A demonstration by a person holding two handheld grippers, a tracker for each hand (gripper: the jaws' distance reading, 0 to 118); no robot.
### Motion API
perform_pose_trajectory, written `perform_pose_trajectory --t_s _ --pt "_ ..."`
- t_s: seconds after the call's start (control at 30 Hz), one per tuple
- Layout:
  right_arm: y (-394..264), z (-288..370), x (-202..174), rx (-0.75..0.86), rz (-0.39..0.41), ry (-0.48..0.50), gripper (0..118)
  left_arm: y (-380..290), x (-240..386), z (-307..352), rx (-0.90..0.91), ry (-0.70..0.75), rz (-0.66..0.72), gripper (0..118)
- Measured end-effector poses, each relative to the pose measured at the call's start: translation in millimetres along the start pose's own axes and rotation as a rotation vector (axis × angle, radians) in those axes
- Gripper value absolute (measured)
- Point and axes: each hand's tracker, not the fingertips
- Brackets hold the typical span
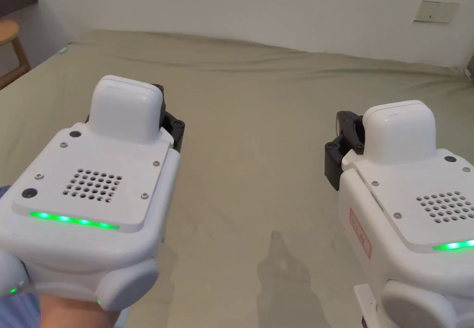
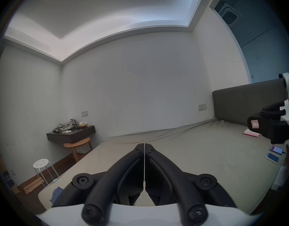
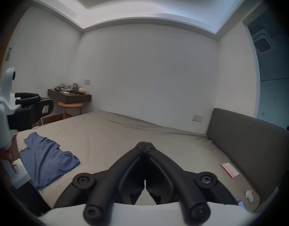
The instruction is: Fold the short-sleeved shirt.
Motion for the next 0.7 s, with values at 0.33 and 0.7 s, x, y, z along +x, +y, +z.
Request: perform_pose_trajectory --t_s 0.33,0.7 --pt "18 -10 -83 0.054 -0.002 0.279 0 -8 -96 57 -0.066 0.311 -0.03 0" --pt "27 -15 -184 0.076 0.021 0.538 0 -25 -157 112 -0.133 0.497 -0.06 0"
